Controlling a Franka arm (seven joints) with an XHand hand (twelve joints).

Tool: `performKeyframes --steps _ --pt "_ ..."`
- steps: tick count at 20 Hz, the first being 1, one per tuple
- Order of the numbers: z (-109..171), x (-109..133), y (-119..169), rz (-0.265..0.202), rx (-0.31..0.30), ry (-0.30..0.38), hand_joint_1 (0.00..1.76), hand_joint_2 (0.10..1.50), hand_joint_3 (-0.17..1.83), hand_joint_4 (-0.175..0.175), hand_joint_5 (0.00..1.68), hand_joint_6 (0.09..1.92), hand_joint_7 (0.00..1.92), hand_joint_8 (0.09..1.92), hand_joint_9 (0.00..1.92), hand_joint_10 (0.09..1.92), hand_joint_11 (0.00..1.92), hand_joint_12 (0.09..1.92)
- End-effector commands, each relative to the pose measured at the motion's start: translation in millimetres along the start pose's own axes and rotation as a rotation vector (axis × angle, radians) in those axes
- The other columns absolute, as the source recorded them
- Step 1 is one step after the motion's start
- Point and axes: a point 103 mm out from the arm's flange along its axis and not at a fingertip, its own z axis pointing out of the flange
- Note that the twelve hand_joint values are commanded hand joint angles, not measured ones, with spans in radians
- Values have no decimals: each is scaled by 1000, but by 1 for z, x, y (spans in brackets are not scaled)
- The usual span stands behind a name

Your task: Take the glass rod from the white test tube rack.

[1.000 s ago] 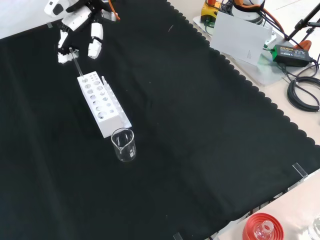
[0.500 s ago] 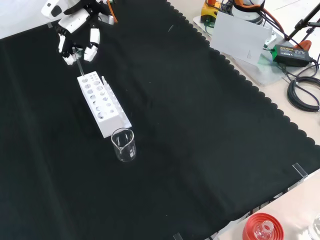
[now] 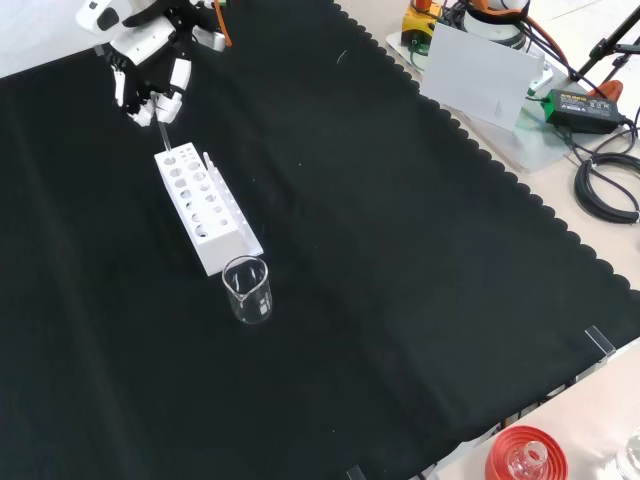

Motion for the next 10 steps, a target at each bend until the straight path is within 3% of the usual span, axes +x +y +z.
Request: performKeyframes --steps 1,4,7,10 --pt "-8 9 -1 -12 -96 -82 1310 969 178 -175 956 920 1205 802 1526 399 1534 584" --pt "-12 13 -6 -38 -135 -103 1350 771 526 -175 997 870 1242 806 1494 587 1535 620" --pt "-14 17 -7 -51 -132 -111 1421 733 527 -175 1052 670 1248 714 1418 692 1520 632" --pt "-21 14 -12 -41 -132 -105 1540 688 518 -175 1114 469 1274 614 1414 631 1335 774"
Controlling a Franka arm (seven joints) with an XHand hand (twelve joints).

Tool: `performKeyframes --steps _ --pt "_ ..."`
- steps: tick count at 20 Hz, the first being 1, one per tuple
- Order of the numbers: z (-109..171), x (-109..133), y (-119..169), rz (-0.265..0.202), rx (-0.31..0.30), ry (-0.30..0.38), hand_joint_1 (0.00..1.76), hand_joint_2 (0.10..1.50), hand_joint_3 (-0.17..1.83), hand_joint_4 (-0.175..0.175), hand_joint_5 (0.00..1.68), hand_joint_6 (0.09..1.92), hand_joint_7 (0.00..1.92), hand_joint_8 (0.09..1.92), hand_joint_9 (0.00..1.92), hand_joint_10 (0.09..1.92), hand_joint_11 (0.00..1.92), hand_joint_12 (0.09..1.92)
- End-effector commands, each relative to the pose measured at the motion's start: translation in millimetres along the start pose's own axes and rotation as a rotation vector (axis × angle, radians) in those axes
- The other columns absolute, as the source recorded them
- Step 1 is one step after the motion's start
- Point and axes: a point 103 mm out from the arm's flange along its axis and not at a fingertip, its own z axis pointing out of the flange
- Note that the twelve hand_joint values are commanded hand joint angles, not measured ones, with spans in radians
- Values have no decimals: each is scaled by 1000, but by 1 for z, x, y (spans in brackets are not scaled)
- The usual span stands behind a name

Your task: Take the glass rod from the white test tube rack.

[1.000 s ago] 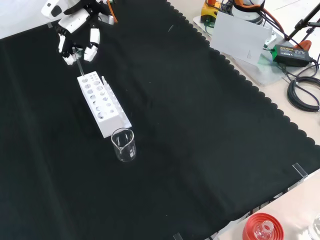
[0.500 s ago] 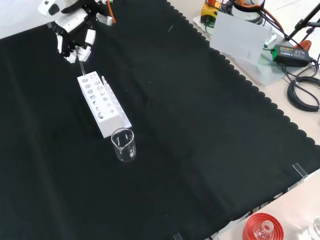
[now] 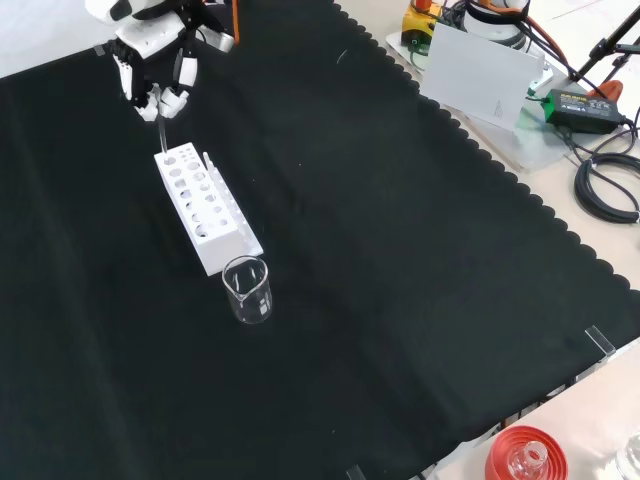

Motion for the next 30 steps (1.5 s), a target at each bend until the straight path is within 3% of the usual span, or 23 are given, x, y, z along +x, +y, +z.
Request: performKeyframes --steps 1,5,14,30 --pt "-16 0 -9 -10 -27 -18 1552 684 513 -175 1124 439 1278 601 1416 623 1314 783" --pt "-26 15 -1 -5 -18 -43 1564 691 492 -175 1137 395 1282 593 1413 620 1293 780" --pt "-48 22 -7 -13 -32 -57 1564 704 465 -175 1148 359 1280 601 1413 618 1283 772" --pt "-92 46 -44 -8 -94 -51 1563 725 429 -175 1160 319 1275 610 1415 619 1268 764"
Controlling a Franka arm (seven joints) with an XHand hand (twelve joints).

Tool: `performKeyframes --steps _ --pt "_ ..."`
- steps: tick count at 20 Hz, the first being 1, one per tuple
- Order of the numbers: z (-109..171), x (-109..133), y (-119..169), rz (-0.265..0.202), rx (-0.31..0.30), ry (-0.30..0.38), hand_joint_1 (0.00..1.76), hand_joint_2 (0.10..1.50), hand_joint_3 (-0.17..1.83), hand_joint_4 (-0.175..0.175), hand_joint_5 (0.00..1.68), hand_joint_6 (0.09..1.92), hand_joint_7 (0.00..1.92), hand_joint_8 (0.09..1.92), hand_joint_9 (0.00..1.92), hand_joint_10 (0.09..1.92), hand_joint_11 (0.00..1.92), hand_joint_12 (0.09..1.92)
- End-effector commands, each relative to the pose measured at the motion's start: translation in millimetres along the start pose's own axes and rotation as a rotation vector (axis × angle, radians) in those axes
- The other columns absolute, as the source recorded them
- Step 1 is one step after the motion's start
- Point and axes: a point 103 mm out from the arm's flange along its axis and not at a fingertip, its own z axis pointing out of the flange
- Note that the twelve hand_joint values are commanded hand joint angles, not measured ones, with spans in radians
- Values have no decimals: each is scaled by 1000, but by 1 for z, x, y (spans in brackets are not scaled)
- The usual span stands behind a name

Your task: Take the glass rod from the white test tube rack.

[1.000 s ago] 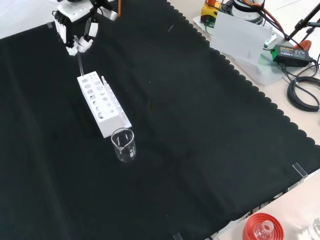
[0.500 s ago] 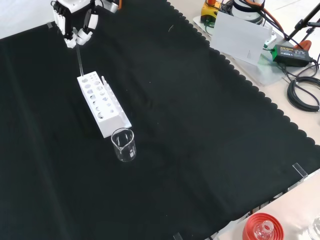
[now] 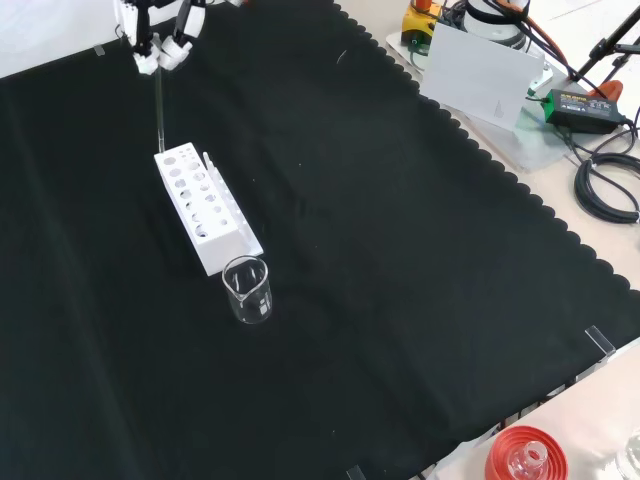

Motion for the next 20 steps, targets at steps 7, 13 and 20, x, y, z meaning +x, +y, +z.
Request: performKeyframes --steps 7,13,20 --pt "-31 26 -24 -5 -42 1 1562 729 421 -175 1163 310 1274 610 1414 618 1267 765" --pt "-46 74 -17 48 49 -131 1562 732 416 -175 1163 305 1273 609 1414 615 1266 768" --pt "-44 71 -13 -15 -41 -21 1562 735 410 -175 1164 301 1273 608 1415 609 1265 770"
